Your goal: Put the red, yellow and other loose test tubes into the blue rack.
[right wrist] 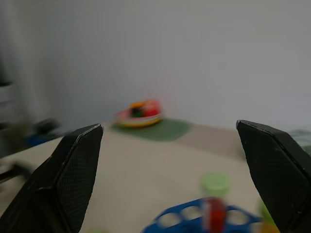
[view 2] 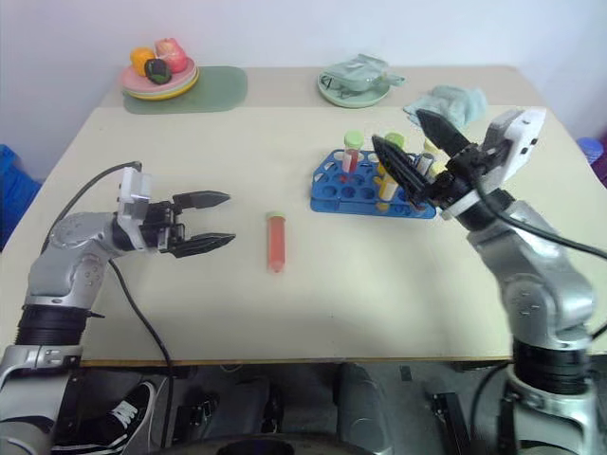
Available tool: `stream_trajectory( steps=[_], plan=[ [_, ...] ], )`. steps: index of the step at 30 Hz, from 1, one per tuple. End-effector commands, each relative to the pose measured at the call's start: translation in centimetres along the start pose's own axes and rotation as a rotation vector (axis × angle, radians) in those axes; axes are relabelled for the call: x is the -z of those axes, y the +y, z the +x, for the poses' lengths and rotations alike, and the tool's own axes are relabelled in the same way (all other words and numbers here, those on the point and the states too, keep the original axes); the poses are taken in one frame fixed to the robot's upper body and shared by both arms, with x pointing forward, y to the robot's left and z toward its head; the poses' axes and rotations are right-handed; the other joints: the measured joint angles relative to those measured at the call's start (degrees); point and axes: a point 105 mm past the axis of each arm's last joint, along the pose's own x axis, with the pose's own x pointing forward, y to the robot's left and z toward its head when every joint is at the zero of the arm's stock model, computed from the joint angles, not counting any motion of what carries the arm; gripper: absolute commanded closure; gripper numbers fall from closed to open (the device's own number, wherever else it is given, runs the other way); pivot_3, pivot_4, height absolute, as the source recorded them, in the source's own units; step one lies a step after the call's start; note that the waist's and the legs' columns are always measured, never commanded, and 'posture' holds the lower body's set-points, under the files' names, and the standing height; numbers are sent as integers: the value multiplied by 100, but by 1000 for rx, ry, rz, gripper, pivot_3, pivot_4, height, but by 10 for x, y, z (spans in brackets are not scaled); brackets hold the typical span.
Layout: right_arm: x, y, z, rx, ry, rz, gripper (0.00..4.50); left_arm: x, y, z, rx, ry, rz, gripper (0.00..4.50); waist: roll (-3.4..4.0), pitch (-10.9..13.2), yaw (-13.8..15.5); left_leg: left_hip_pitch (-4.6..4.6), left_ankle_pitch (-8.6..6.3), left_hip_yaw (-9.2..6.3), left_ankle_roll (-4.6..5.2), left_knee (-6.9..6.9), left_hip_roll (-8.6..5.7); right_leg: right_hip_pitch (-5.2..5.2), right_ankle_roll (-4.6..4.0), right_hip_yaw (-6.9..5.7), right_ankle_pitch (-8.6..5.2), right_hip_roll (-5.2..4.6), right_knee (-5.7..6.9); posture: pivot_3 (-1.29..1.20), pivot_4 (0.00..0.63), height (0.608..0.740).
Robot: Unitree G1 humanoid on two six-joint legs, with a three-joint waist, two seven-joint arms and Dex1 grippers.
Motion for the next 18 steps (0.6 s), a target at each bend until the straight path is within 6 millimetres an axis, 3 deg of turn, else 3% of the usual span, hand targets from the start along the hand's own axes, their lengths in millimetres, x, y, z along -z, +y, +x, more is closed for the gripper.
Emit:
stream_trajectory(
  steps=[1, 3, 8, 13, 15, 18],
  plan=[
    [-1, 30, -6, -234, 107, -116, 23, -9, 3, 7, -27, 21, -34, 296, -3, -1, 14, 2, -1, 0, 2, -1, -1, 2, 0, 0, 0, 0, -3, 0, 150, 740],
    [5, 33, -10, -280, 142, -128, 23, -10, 3, 12, -35, 42, -85, 296, -8, -3, 22, -2, -2, -4, 3, 0, -1, 5, 0, -1, 0, 2, -3, 0, 150, 740],
    [13, 25, -10, -287, 148, -140, 23, 9, -4, 21, -55, 237, -108, 296, -8, -3, 6, 1, 6, -2, -10, 1, -3, 5, 3, 0, 2, 1, -2, 0, 150, 740],
    [22, 26, -10, -299, 149, -127, 23, 8, -3, 30, -130, 329, -226, 296, -9, -2, 16, -3, 13, -4, -23, 2, -1, 4, 3, 0, 2, 3, -1, 0, 150, 740],
    [25, 25, -8, -292, 142, -128, 23, 9, -3, 34, -179, 402, -184, 296, -9, -2, 15, -4, 13, -5, -23, 2, -2, 4, 3, 0, 2, 2, -1, 0, 150, 740],
    [29, 23, -5, -277, 129, -124, 23, 2, 2, 42, -314, 418, -258, 296, -9, -2, 30, -4, 13, -7, -24, 2, -3, 5, 3, 1, 2, 0, -1, 0, 150, 740]
  ],
)
